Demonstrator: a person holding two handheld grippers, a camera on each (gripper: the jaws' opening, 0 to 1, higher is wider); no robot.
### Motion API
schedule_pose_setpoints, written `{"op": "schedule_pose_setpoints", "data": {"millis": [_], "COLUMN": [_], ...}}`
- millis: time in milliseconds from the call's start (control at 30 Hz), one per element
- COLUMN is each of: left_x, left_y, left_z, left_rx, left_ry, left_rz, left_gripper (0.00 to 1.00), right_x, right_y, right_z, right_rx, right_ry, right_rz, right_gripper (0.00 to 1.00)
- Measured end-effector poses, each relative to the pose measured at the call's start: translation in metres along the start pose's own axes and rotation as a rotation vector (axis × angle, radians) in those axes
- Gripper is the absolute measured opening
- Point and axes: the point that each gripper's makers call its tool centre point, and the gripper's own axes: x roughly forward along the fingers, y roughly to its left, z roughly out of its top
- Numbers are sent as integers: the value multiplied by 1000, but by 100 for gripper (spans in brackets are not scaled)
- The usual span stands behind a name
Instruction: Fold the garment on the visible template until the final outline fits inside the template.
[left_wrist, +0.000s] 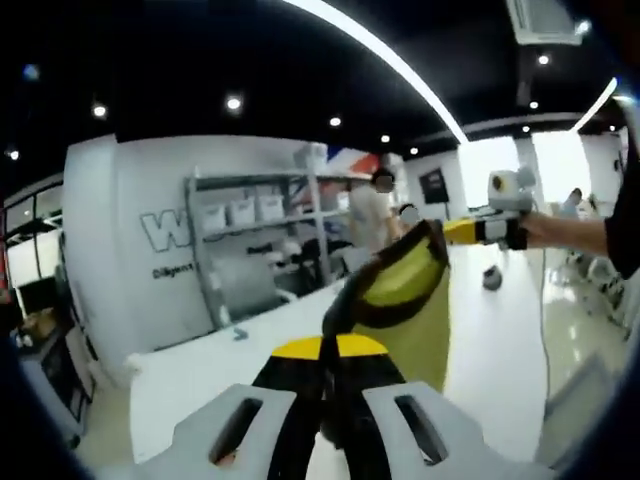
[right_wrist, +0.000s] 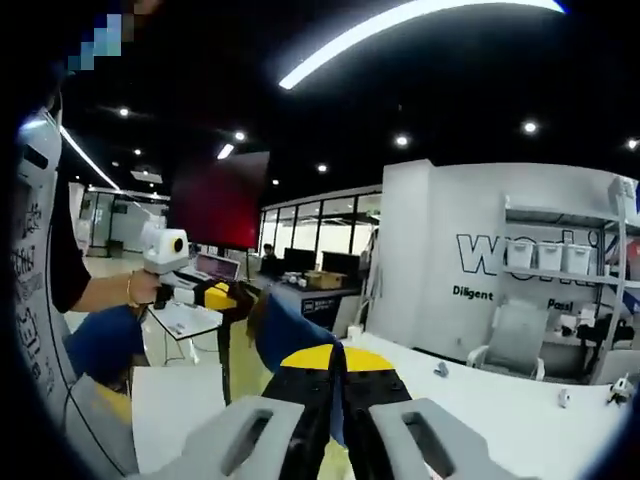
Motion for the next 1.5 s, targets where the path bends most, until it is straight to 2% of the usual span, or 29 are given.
{"op": "schedule_pose_setpoints", "data": {"millis": [133, 267, 533, 667, 767, 1000, 1067, 1133, 1267, 1300, 1333, 1433, 1467, 1500], "left_x": [-30, -50, -83, -99, -107, -121, -125, -131, -136, -125, -130, -119, -125, -117], "left_y": [-8, -12, -28, -38, -43, -53, -58, -66, -77, -70, -78, -71, -73, -62], "left_z": [37, 50, 62, 62, 63, 67, 66, 65, 45, 29, 17, 13, 11, 5], "left_rx": [47, 71, 81, 71, 72, 59, 54, 54, 20, 5, -13, -10, -17, -21], "left_ry": [-53, -69, -106, -109, -108, -112, -107, -96, -62, -32, 4, 1, 2, 14], "left_rz": [10, 17, 34, 31, 29, 21, 4, -3, -4, 10, -4, -2, -3, 15], "left_gripper": [0, 0, 0, 0, 0, 0, 0, 0, 0, 0, 0, 0, 0, 0], "right_x": [-20, -30, -51, -64, -73, -84, -91, -96, -99, -97, -93, -90, -85, -81], "right_y": [18, 27, 46, 60, 72, 81, 89, 91, 98, 98, 99, 99, 98, 96], "right_z": [27, 39, 58, 62, 62, 61, 57, 52, 38, 28, 16, 12, 7, 4], "right_rx": [-14, -29, -38, -47, -50, -48, -74, -138, -79, -63, -46, -39, -28, -20], "right_ry": [-41, -62, -106, -106, -102, -97, -84, -54, -52, -36, -9, 1, 10, 17], "right_rz": [4, -4, -10, -9, -3, -4, -6, -7, -11, -11, -9, -6, -1, 1], "right_gripper": [0, 0, 0, 0, 0, 0, 0, 0, 0, 0, 0, 0, 0, 0]}}
